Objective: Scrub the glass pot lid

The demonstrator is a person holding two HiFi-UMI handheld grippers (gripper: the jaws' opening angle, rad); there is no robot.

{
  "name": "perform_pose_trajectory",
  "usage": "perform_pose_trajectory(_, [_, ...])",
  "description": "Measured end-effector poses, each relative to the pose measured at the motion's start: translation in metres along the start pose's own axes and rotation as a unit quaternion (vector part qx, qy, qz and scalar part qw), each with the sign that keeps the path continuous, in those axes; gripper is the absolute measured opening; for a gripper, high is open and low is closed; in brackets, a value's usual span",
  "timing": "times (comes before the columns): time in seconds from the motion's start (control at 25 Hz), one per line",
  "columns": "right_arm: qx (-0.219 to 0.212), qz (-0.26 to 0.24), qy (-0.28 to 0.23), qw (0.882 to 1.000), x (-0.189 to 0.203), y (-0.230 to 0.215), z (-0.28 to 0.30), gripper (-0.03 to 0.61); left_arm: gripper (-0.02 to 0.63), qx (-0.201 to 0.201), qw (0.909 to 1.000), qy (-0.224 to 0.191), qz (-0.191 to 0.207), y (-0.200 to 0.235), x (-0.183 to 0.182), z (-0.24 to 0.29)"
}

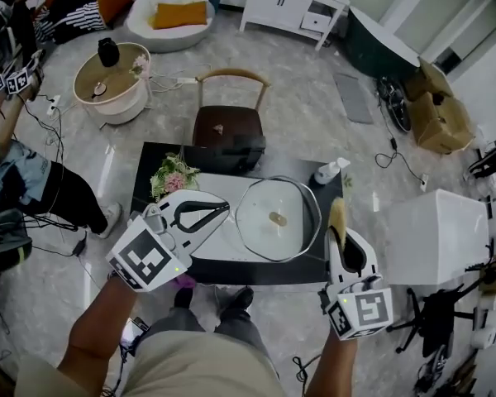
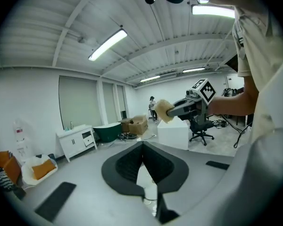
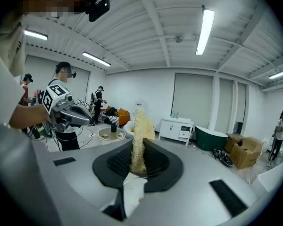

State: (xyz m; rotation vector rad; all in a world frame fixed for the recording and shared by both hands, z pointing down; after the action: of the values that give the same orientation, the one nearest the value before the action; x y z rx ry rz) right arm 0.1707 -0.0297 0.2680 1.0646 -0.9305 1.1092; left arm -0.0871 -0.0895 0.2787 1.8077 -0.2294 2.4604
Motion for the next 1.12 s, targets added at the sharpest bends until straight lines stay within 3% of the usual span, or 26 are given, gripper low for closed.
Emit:
perform_pose_trajectory(0.12, [0.003, 0.003, -0.024, 1.000, -0.021, 0.010, -0.022, 0.046, 0.017, -0.015, 0.9987, -0.041, 0.026, -0.009, -0.026, -0.024])
perform_pose_trajectory(0.28, [0.008, 0.003, -0.045, 0.999, -0.046, 0.022, -0.051, 0.044, 0.016, -0.019, 0.9873, -0.057, 0.147, -0.021, -0.063, -0.055])
perform_pose_trajectory(0.36, [0.000, 0.004, -0.044, 0.999, -0.051, 0.027, -0.062, 0.040, 0.015, -0.020, 0.9830, -0.056, 0.174, -0.028, -0.072, -0.066])
perform_pose_trajectory(0.44, [0.002, 0.005, -0.047, 0.999, -0.054, 0.030, -0.074, 0.040, 0.015, -0.024, 0.9872, -0.049, 0.149, -0.034, -0.069, -0.073])
perform_pose_trajectory(0.52, [0.014, 0.004, -0.053, 0.998, -0.054, 0.030, -0.084, 0.038, 0.015, -0.041, 0.9967, -0.039, 0.060, -0.038, -0.055, -0.077])
perform_pose_trajectory(0.6, [0.024, 0.005, -0.057, 0.998, -0.053, 0.029, -0.093, 0.038, 0.015, -0.050, 0.9982, -0.032, -0.003, -0.042, -0.045, -0.078])
perform_pose_trajectory(1.12, [0.067, 0.009, -0.056, 0.996, -0.044, 0.025, -0.132, 0.038, 0.015, -0.019, 0.9992, -0.034, 0.004, -0.064, -0.036, -0.074])
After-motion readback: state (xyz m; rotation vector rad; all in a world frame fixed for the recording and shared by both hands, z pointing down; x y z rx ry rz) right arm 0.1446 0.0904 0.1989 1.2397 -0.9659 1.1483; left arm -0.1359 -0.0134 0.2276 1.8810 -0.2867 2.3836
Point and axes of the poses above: the fingertips, and each gripper's own axes: z forward along the fingers, y to its left, x out of its underside, the point moved 6 cm from there along -z, backward along the fingers, and after that the axes turned 15 degrees about x, right-handed, at the moved point
